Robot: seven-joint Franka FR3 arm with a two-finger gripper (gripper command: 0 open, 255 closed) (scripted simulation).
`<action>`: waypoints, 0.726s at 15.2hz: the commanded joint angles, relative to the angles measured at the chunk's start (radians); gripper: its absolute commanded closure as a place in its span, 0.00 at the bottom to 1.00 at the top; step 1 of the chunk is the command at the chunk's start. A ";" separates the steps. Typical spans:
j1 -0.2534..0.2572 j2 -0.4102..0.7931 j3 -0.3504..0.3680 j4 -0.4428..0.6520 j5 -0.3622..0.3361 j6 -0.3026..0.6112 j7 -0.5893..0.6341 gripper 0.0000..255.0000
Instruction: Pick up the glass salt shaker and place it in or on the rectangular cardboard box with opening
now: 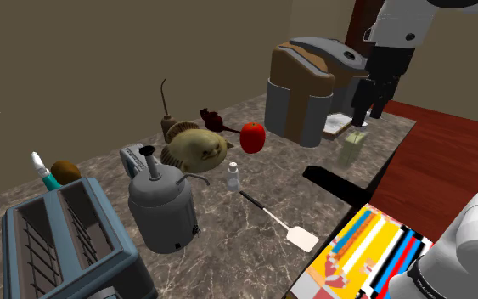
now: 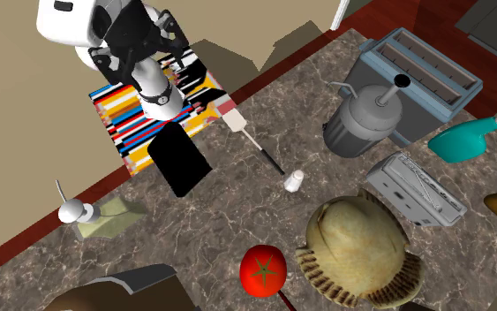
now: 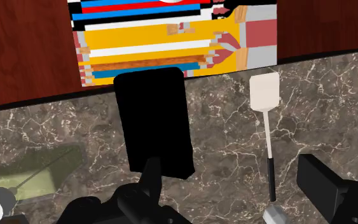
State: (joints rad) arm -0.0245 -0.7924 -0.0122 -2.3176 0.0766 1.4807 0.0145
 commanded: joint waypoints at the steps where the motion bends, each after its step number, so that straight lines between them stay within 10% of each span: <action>1: 0.000 0.000 0.000 0.000 0.000 0.000 0.000 0.00; 11: 0.048 0.175 0.076 -0.130 0.066 0.406 0.010 0.00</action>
State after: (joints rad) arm 0.0162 -0.6430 0.0517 -2.4401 0.1336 1.8395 0.0193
